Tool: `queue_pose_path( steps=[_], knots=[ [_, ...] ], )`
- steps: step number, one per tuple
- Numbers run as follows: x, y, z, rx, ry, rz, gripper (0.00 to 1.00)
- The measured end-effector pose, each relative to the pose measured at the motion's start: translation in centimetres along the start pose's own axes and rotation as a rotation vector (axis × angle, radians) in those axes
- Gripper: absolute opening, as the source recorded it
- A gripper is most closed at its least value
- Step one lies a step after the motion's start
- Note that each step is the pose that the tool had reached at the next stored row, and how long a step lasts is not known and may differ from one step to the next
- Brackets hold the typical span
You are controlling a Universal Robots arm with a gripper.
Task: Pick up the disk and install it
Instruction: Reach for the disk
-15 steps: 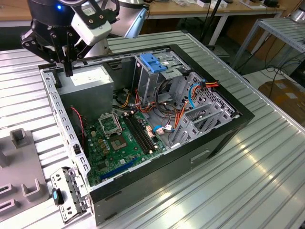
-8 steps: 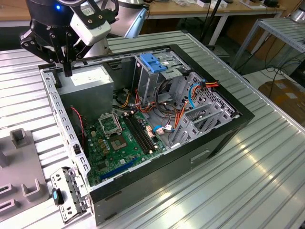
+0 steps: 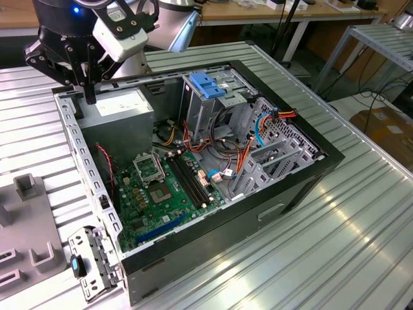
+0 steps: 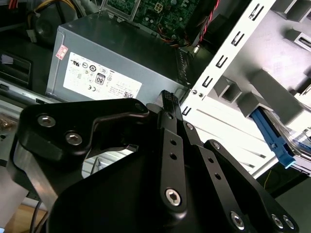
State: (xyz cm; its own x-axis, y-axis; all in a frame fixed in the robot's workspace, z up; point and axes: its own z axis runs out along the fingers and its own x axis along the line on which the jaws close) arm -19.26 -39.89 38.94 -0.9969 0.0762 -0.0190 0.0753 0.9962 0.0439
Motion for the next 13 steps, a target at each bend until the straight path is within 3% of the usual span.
queue_pose_path(
  steps=[13],
  knots=[
    [0.28,-0.02,0.0,0.0,0.0,0.0,0.11]
  ],
)
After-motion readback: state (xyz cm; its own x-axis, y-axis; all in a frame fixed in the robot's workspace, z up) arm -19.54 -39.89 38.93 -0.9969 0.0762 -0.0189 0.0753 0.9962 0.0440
